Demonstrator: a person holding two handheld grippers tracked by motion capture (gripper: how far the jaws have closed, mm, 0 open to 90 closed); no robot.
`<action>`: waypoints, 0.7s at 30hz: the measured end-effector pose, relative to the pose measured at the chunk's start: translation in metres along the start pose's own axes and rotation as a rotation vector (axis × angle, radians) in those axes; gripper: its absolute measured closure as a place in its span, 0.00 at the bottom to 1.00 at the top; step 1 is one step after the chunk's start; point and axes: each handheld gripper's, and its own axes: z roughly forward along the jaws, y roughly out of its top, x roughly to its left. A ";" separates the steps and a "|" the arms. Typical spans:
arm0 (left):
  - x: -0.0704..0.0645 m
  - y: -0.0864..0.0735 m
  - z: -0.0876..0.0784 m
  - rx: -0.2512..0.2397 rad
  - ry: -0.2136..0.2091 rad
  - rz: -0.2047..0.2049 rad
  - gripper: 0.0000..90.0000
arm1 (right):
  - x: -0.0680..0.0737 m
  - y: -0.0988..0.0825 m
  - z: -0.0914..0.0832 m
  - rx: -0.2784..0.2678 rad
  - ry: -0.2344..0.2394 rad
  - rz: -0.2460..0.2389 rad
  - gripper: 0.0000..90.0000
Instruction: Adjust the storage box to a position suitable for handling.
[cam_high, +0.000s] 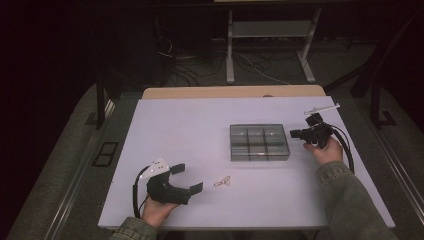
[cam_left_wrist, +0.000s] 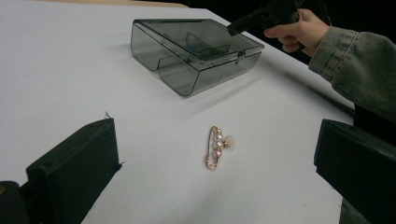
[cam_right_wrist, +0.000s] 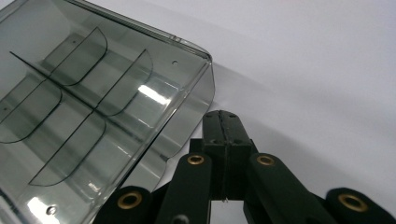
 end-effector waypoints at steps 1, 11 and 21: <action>0.000 0.000 0.000 0.000 0.000 0.001 0.00 | -0.001 0.000 0.001 0.000 0.003 0.002 1.00; 0.001 0.000 0.000 -0.005 0.005 -0.006 0.00 | -0.002 -0.004 0.012 -0.008 0.015 0.013 1.00; 0.001 0.000 0.000 -0.007 0.004 -0.008 0.00 | -0.002 -0.012 0.022 -0.034 0.005 0.054 1.00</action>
